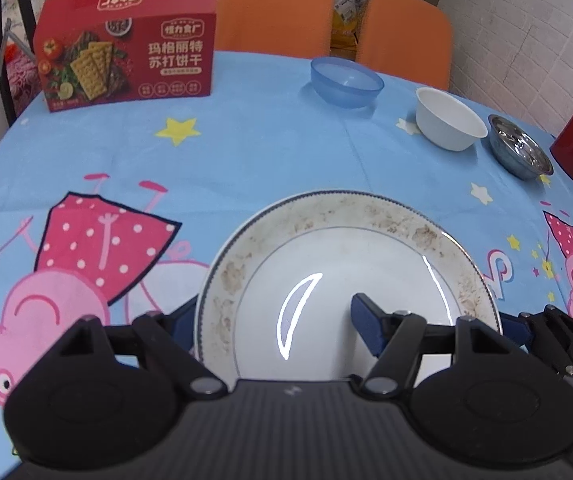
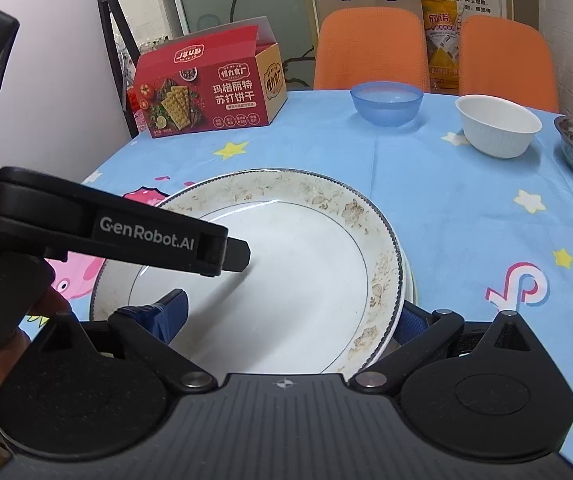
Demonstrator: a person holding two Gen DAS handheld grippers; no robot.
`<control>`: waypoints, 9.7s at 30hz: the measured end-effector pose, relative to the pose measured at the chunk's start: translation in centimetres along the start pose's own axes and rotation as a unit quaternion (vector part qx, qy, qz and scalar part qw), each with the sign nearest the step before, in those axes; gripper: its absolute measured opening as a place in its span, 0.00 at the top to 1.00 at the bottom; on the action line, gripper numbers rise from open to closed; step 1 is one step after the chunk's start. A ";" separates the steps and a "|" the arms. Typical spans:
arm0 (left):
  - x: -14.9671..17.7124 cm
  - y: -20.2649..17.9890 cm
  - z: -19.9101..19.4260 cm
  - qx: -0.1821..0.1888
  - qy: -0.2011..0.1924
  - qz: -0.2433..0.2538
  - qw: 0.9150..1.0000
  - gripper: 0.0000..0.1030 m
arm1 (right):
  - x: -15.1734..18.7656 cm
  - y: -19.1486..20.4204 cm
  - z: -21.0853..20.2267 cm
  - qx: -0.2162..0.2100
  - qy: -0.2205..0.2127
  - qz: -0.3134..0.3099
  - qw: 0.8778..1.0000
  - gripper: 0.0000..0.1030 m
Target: Organize plates and bowls
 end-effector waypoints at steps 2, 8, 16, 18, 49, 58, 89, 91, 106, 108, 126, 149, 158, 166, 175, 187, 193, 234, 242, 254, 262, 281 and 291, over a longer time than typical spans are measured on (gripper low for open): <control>0.4 0.2 0.5 0.010 0.005 -0.007 1.000 0.34 | 0.0 -0.2 0.0 -0.004 0.000 0.002 1.000 0.12; 0.5 0.5 0.8 0.028 -0.004 -0.021 0.999 0.33 | -0.5 -0.5 -0.3 -0.008 -0.007 0.003 1.000 0.12; -1.7 -0.5 -1.6 0.004 -0.057 0.022 0.998 0.32 | -0.7 -0.4 -0.6 -0.003 -0.011 -0.017 1.000 0.12; -2.1 -0.8 -2.0 0.001 -0.063 0.028 0.998 0.32 | -0.9 -0.8 -0.9 -0.008 -0.009 -0.011 1.000 0.14; -5.0 -14.3 0.3 0.028 -0.032 0.120 0.992 0.29 | 0.3 -22.0 -10.1 0.088 -0.106 0.197 0.971 0.14; -7.7 -19.6 3.2 0.056 -0.009 0.153 0.987 0.25 | -0.2 -26.5 -10.1 0.070 -0.109 0.221 0.966 0.14; -30.3 -28.5 25.0 0.118 0.028 0.188 0.975 0.24 | -17.1 -36.8 2.6 0.131 -0.044 0.168 0.976 0.14; -30.2 -28.9 25.4 0.120 0.032 0.194 0.973 0.24 | -17.0 -36.6 3.2 0.124 -0.036 0.166 0.978 0.14; -27.6 -31.4 25.6 0.148 0.081 0.263 0.950 0.30 | -16.0 -34.2 2.6 0.104 -0.023 0.137 0.985 0.14; -26.9 -31.6 25.0 0.148 0.085 0.278 0.945 0.30 | -15.7 -33.7 2.2 0.106 -0.025 0.129 0.986 0.14; -21.2 -29.8 16.8 0.143 0.082 0.269 0.949 0.30 | -12.4 -28.4 -2.7 0.108 -0.041 0.127 0.985 0.13; -7.6 -22.8 8.1 0.128 0.077 0.223 0.963 0.30 | -1.1 -18.4 -5.3 0.057 -0.031 0.190 0.980 0.13; -6.0 -23.0 8.0 0.125 0.074 0.223 0.964 0.30 | 0.1 -17.8 -5.8 0.061 -0.021 0.172 0.983 0.14; -6.9 -22.8 6.2 0.105 0.015 0.231 0.967 0.21 | -0.1 -18.1 -6.7 0.047 -0.039 0.170 0.984 0.14; -9.5 -21.3 2.8 0.072 -0.041 0.217 0.973 0.18 | -0.7 -21.8 -11.5 0.067 -0.086 0.197 0.974 0.14; -11.6 -18.2 5.1 0.060 -0.026 0.200 0.978 0.18 | -7.5 -24.4 -10.3 0.064 -0.105 0.162 0.979 0.14; -14.1 -16.0 6.9 0.067 -0.017 0.182 0.981 0.18 | -10.8 -24.7 -7.0 0.050 -0.086 0.120 0.988 0.14; -25.6 -14.7 22.7 0.103 0.018 0.152 0.983 0.26 | -16.2 -21.7 10.7 0.022 -0.006 -0.088 0.996 0.17; -25.4 -15.0 20.2 0.097 0.003 0.164 0.982 0.34 | -16.2 -19.9 8.2 0.019 -0.026 -0.116 0.993 0.17; -22.2 -18.3 11.7 0.112 -0.019 0.158 0.981 0.34 | -14.1 -17.6 0.0 0.027 -0.043 -0.136 0.989 0.17; -15.1 -22.0 5.7 0.124 -0.024 0.169 0.977 0.33 | -8.9 -15.4 -5.7 0.030 -0.046 -0.117 0.992 0.17; -6.8 -22.2 5.7 0.141 0.017 0.167 0.976 0.32 | -1.4 -14.2 -7.0 0.030 -0.037 -0.075 0.996 0.17; -7.0 -21.5 6.6 0.150 0.014 0.156 0.976 0.24 | -1.0 -13.8 -7.5 0.060 -0.055 -0.114 0.990 0.16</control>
Point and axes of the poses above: each gripper's, at about its wrist camera, not at the fingertips, and z roughly the way its jaws point, y to its left, x to its underside, the point moved 6 cm from there along z, roughly the way its jaws point, and after that the axes turned 13 degrees about z, right-handed, at the moved point
